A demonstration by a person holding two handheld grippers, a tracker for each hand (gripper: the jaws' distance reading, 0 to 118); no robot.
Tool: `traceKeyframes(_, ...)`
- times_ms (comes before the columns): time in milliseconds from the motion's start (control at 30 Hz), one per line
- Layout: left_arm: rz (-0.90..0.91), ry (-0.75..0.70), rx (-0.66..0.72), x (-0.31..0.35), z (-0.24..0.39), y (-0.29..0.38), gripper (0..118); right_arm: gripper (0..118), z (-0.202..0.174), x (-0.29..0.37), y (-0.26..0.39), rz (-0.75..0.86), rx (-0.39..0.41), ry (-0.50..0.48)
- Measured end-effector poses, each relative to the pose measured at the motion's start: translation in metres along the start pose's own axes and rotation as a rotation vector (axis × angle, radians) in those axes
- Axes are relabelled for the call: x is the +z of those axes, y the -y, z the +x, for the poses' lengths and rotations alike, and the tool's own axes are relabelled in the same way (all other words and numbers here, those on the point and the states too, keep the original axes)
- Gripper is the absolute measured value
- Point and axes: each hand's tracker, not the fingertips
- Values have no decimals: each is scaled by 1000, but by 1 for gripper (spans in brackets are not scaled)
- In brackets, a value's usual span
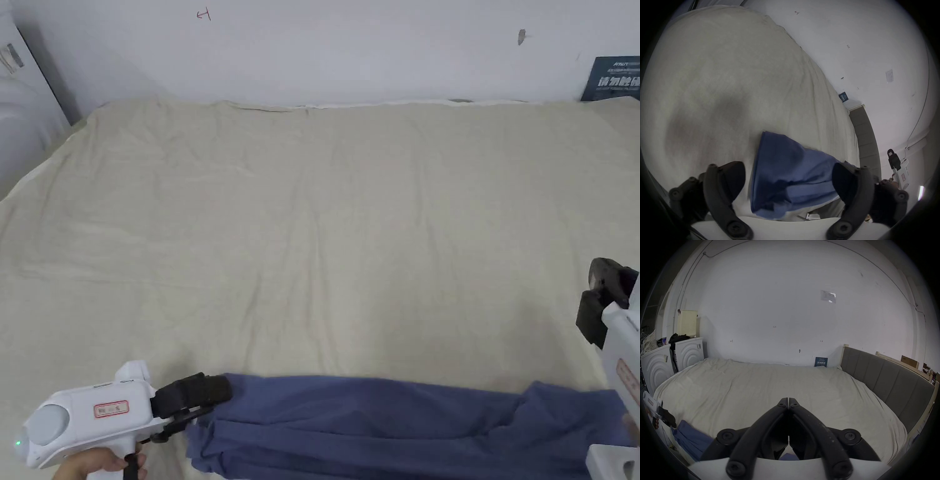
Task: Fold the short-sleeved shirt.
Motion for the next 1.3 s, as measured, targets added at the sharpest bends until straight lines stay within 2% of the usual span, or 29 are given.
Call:
traceKeyframes(67, -35, -10, 11, -16, -13, -1, 82, 1, -3, -3, 2, -16, -5, -2)
traceKeyframes(100, -30, -40, -6, -19, -12, 2, 82, 1, -4, -4, 2, -22, -6, -2)
traceKeyframes(167, -20, -76, -83, -16, -6, 5, 70, 1, -1, -6, 4, -30, -9, 0)
traceKeyframes(200, -15, -93, -111, -17, 6, 12, 61, 1, -1, -6, 4, -33, -13, 1)
traceKeyframes(233, -14, -100, -120, -17, 7, 13, 35, 1, -1, -6, 5, -36, -19, 2)
traceKeyframes(267, -27, -97, -111, -20, 7, 15, 18, 1, 0, -7, 5, -39, -27, 1)
traceKeyframes(333, -43, -96, -110, -29, 16, 22, 9, 1, 1, -6, 5, -42, -44, 1)
traceKeyframes(400, -11, -163, -174, -29, 30, 27, 7, 1, 6, -3, 6, -36, -59, 1)
traceKeyframes(500, -11, -143, -208, -21, 53, 30, 6, 1, 12, 2, 5, -27, -79, 3)
traceKeyframes(600, 62, -155, -296, 2, 83, 22, 6, 1, 21, 5, 4, -18, -87, 2)
traceKeyframes(733, 102, -184, -307, 37, 93, -7, 5, 1, 30, 8, 0, 2, -93, 6)
traceKeyframes(867, 159, -352, -321, 71, 83, -25, 5, 1, 42, 13, -2, 24, -104, 20)
traceKeyframes(1033, 124, -520, -275, 96, 54, -32, 5, 1, 51, 14, 1, 32, -124, 26)
traceKeyframes(1167, 112, -508, -242, 85, 60, -22, 5, 1, 52, 17, 4, 29, -122, 19)
traceKeyframes(1300, 41, -352, -243, 45, 110, 4, 5, 1, 51, 20, 5, 32, -119, 13)
